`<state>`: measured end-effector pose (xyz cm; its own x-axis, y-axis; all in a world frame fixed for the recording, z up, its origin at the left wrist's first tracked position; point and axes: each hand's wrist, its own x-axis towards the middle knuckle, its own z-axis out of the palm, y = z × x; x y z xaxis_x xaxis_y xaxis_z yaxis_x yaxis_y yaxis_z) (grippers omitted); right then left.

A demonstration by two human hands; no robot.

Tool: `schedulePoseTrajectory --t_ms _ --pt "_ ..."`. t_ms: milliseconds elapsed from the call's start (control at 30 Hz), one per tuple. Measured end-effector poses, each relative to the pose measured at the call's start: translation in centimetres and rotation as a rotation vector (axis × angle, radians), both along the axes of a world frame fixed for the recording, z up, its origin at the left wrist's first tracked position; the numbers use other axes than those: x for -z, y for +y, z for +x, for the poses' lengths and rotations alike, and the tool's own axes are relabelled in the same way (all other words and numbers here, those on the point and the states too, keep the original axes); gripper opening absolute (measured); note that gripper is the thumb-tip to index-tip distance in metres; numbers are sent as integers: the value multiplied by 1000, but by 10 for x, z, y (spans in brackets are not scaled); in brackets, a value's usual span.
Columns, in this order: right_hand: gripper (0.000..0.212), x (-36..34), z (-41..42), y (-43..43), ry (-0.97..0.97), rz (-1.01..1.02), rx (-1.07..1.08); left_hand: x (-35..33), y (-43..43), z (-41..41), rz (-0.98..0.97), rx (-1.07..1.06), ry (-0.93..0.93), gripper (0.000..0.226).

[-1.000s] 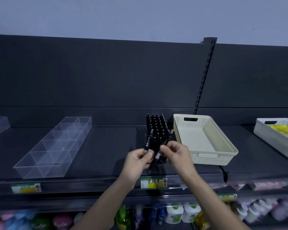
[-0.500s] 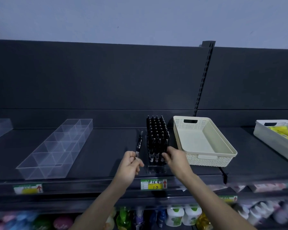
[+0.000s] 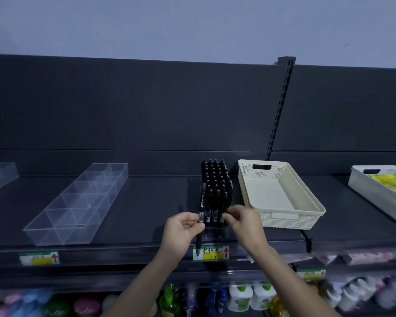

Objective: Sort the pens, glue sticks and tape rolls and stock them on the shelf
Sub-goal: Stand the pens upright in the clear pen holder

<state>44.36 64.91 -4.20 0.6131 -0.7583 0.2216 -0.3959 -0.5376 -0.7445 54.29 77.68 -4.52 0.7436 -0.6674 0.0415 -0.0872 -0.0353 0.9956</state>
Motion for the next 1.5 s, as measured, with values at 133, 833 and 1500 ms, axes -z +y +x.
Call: schedulePoseTrajectory --t_ms 133,833,1500 --pt "10 -24 -7 15 -180 146 -108 -2 -10 -7 -36 46 -3 20" --pt "12 -7 -2 -27 6 -17 5 27 -22 13 642 285 -983 45" --pt "19 4 1 -22 133 -118 -7 20 -31 15 675 268 -1003 34"
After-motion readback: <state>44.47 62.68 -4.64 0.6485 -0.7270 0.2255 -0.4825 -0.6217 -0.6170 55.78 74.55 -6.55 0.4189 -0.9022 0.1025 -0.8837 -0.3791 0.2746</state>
